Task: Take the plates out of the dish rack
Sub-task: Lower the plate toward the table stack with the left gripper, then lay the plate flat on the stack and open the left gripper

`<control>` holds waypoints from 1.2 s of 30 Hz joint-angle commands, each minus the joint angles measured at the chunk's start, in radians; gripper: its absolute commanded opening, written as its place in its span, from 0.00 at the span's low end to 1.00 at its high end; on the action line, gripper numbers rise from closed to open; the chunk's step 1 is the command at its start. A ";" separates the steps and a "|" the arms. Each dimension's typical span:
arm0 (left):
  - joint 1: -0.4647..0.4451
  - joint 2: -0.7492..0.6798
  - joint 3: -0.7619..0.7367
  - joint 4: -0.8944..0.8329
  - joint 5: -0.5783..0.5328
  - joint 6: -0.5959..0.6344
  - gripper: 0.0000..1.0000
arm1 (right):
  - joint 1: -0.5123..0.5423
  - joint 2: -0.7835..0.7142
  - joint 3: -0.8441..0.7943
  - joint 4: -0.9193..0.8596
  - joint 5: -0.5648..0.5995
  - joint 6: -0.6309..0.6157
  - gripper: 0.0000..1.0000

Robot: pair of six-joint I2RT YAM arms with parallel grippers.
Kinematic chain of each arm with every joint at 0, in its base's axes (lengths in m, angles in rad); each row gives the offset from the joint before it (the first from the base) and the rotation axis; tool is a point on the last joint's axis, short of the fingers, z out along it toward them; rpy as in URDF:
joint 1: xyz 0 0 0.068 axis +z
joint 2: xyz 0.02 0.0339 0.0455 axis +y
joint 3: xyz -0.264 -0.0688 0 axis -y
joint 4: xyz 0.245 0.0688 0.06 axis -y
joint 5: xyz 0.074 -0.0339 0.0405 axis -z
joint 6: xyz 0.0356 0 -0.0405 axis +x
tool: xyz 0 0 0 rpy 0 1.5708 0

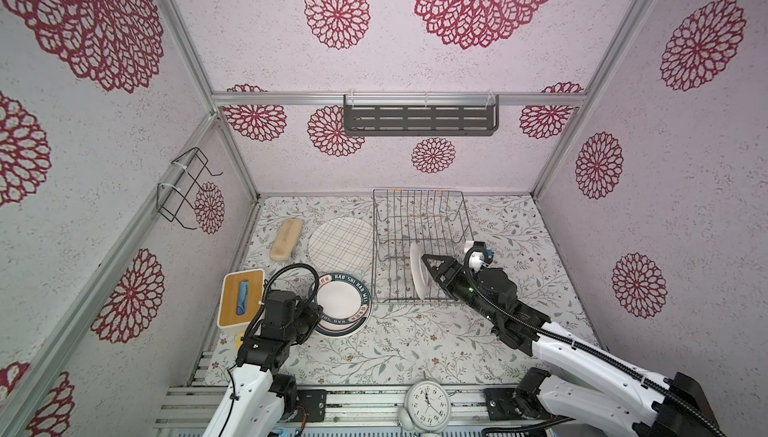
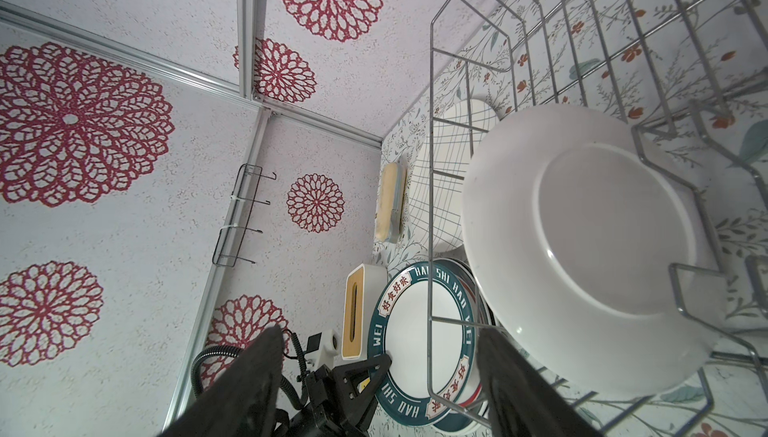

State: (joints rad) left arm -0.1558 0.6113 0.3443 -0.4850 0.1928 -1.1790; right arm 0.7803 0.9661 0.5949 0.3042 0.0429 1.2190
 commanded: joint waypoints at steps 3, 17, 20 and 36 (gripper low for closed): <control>0.010 -0.004 -0.012 0.049 0.007 0.006 0.00 | -0.009 -0.026 0.008 0.017 0.022 -0.020 0.77; 0.012 0.008 -0.027 0.048 0.013 0.015 0.05 | -0.010 -0.023 0.008 0.014 0.020 -0.019 0.77; 0.012 0.009 -0.021 0.042 0.010 0.021 0.10 | -0.011 -0.022 0.008 0.014 0.019 -0.019 0.77; 0.012 0.068 0.032 0.000 -0.012 0.096 0.32 | -0.013 -0.018 0.010 0.008 0.021 -0.021 0.77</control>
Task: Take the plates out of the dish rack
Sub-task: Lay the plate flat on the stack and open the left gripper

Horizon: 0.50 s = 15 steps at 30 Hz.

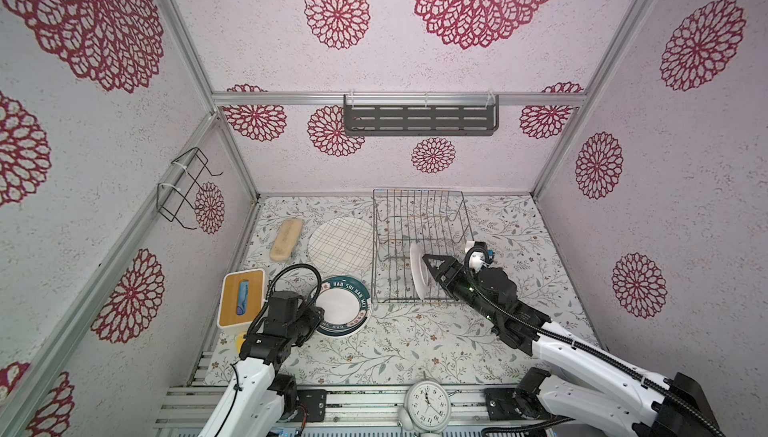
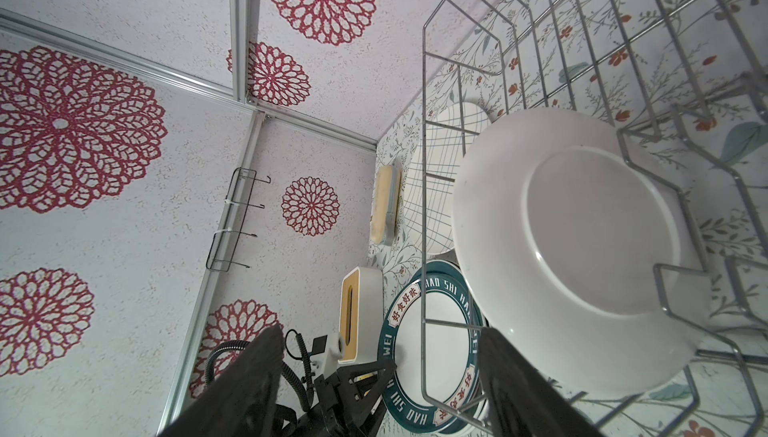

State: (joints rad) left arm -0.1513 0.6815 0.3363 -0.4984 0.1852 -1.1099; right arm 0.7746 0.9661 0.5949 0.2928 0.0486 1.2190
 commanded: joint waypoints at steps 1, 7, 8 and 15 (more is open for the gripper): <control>0.007 0.002 0.045 0.007 -0.008 0.033 0.32 | -0.008 -0.017 0.009 0.019 0.017 -0.021 0.76; 0.007 0.024 0.076 -0.050 -0.040 0.083 0.42 | -0.009 -0.017 0.007 0.018 0.015 -0.021 0.77; 0.007 0.024 0.076 -0.052 -0.042 0.087 0.45 | -0.009 -0.019 0.006 0.019 0.016 -0.021 0.77; 0.006 0.042 0.084 -0.058 -0.043 0.099 0.60 | -0.011 -0.027 0.001 0.008 0.022 -0.022 0.77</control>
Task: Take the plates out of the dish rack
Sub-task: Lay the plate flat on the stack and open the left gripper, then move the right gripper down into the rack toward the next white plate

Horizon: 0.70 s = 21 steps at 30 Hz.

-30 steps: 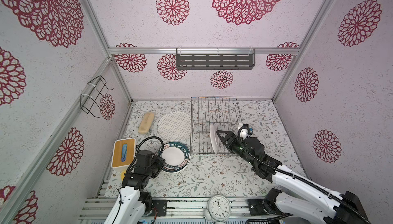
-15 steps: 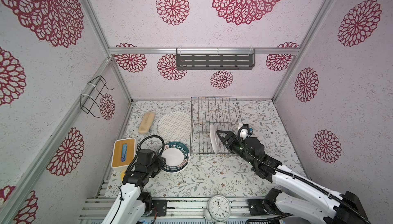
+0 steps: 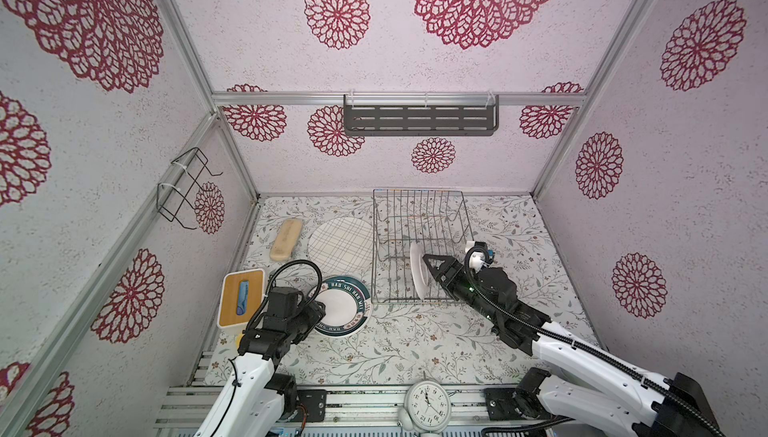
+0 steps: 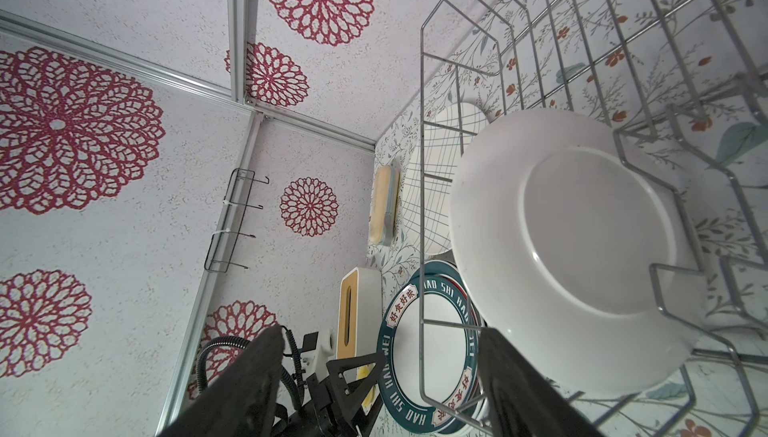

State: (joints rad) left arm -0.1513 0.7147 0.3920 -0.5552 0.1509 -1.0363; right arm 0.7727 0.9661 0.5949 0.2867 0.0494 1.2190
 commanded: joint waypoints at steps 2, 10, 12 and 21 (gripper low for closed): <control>0.007 0.020 0.043 -0.009 -0.005 0.040 0.62 | -0.009 -0.029 0.001 0.012 0.023 -0.023 0.77; 0.006 0.088 0.076 -0.024 0.005 0.068 0.71 | -0.011 -0.029 -0.001 0.012 0.023 -0.023 0.77; 0.006 0.098 0.081 -0.025 0.006 0.071 0.73 | -0.011 -0.030 -0.001 0.008 0.026 -0.023 0.77; 0.006 0.101 0.089 -0.032 -0.001 0.076 0.85 | -0.012 -0.032 -0.001 0.000 0.029 -0.024 0.76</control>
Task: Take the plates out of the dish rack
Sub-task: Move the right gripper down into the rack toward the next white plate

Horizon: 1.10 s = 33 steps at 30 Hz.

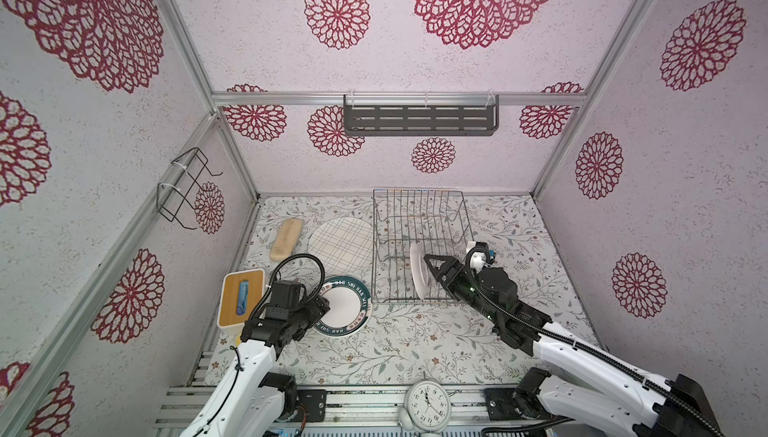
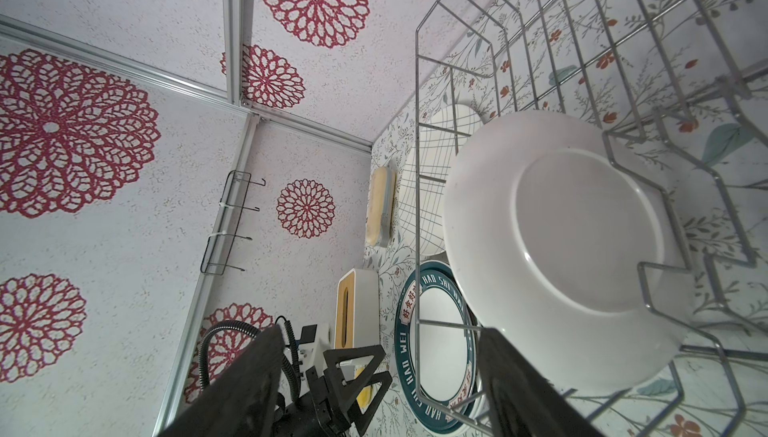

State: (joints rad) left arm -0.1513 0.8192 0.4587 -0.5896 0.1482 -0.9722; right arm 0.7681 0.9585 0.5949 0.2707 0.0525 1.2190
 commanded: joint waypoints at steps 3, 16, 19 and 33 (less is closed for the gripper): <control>0.006 -0.011 0.025 -0.001 -0.001 0.012 0.86 | -0.009 -0.023 0.002 0.012 0.027 -0.026 0.77; 0.006 -0.139 0.066 0.002 -0.016 0.025 0.86 | 0.037 0.135 0.312 -0.534 0.270 -0.253 0.77; 0.006 -0.143 0.068 0.006 -0.016 0.023 0.86 | 0.081 0.192 0.387 -0.609 0.345 -0.298 0.79; 0.006 -0.111 0.069 0.034 0.011 0.020 0.86 | 0.240 0.590 0.779 -1.038 0.700 -0.310 0.96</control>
State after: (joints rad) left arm -0.1513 0.7136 0.5098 -0.5823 0.1493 -0.9649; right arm 0.9939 1.5089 1.3037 -0.6212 0.6239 0.9001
